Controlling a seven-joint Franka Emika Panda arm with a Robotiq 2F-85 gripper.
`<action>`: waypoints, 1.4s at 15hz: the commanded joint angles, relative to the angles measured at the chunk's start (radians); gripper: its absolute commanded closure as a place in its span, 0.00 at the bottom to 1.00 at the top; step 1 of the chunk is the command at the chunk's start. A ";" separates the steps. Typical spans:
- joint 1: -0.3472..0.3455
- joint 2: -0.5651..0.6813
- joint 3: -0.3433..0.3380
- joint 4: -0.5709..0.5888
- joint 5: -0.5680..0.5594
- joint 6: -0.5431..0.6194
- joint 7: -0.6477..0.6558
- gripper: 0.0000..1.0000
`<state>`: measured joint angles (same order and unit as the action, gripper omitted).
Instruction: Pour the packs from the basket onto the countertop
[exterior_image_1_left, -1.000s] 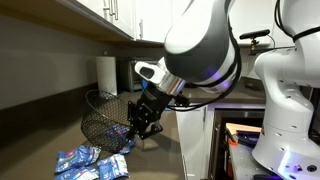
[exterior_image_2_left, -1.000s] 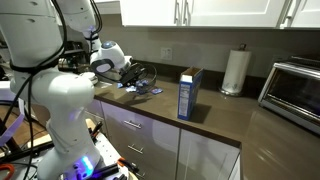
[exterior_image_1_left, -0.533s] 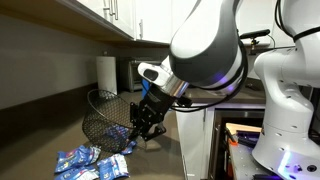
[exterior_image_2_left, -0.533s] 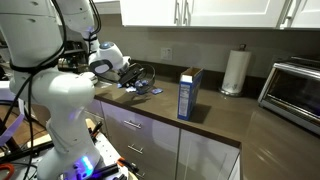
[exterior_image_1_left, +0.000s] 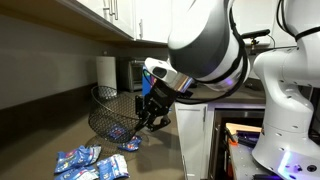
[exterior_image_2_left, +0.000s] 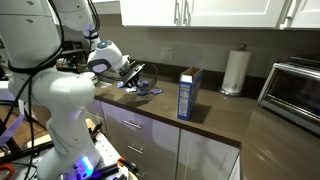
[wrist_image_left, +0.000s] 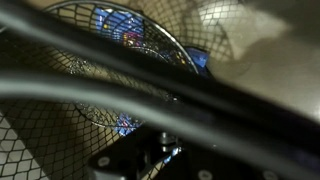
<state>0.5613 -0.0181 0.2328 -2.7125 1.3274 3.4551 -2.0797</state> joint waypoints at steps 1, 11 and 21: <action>0.000 0.001 -0.001 0.000 0.000 -0.001 0.002 0.94; 0.004 -0.018 0.006 -0.013 0.014 -0.001 -0.059 0.97; 0.006 0.012 0.002 -0.016 0.004 -0.001 -0.131 0.94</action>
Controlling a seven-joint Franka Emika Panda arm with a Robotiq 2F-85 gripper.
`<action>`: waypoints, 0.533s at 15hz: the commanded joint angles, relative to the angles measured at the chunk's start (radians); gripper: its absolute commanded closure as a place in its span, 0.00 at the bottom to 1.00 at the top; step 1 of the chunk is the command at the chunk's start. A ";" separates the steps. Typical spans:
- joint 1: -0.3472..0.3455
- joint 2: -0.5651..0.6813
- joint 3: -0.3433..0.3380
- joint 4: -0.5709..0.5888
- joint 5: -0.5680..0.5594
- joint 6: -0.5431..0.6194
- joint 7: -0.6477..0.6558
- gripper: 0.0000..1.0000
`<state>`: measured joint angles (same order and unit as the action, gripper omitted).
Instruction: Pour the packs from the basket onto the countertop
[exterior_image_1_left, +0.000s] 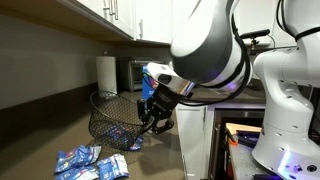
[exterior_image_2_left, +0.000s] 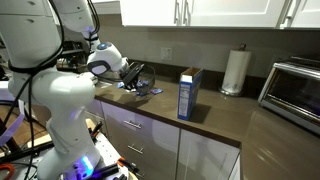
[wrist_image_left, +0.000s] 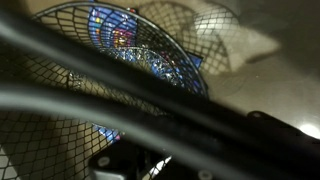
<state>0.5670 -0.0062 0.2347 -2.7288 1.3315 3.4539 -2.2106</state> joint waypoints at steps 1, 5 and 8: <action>-0.008 -0.004 -0.005 -0.008 0.005 0.000 -0.046 0.97; -0.008 -0.034 -0.001 -0.027 0.037 0.000 -0.141 0.97; -0.013 -0.051 0.003 -0.037 0.060 0.000 -0.229 0.97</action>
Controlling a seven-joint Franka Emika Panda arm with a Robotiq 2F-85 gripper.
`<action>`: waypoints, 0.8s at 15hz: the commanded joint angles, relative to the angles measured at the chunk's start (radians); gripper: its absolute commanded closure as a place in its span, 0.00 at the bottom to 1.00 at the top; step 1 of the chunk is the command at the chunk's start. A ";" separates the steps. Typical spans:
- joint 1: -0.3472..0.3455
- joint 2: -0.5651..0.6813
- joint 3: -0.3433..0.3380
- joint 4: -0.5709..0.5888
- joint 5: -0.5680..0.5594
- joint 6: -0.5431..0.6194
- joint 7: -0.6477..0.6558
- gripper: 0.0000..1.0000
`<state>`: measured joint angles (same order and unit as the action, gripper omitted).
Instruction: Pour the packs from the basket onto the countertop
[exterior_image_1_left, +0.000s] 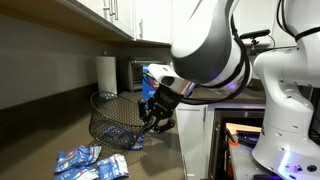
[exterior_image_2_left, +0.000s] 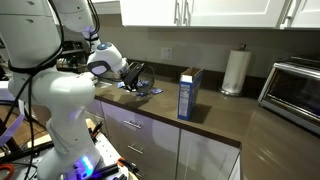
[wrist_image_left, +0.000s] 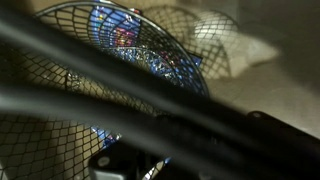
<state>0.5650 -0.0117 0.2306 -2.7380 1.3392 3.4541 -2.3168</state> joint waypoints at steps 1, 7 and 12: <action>-0.011 -0.056 0.012 -0.030 0.060 0.000 -0.148 0.97; -0.043 -0.103 0.069 -0.042 0.130 0.000 -0.294 0.97; -0.190 -0.028 0.195 -0.035 0.027 0.000 -0.297 0.97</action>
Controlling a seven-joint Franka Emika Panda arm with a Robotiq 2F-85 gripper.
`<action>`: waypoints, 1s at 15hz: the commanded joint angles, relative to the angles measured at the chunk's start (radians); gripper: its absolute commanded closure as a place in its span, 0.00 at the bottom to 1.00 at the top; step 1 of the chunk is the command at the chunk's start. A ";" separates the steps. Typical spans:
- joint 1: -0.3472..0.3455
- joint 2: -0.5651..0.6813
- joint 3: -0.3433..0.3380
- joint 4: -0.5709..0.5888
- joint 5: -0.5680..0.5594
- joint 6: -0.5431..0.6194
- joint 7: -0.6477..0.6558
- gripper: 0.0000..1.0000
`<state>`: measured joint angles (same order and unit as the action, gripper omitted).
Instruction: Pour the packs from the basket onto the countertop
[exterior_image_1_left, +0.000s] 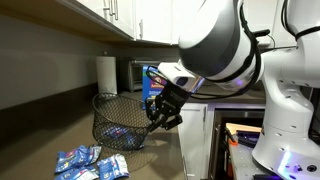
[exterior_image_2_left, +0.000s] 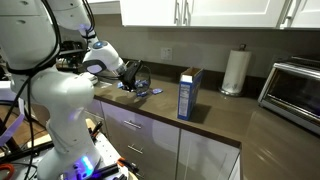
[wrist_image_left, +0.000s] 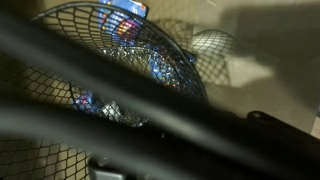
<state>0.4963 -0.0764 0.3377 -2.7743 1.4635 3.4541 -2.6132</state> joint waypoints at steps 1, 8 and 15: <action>-0.159 0.045 0.114 -0.009 -0.149 -0.001 0.010 0.97; -0.124 0.036 0.087 -0.004 -0.131 -0.001 0.011 0.97; -0.216 -0.044 0.149 -0.009 -0.208 -0.001 0.011 0.97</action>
<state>0.3277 -0.0505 0.4283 -2.7707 1.2652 3.4529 -2.6024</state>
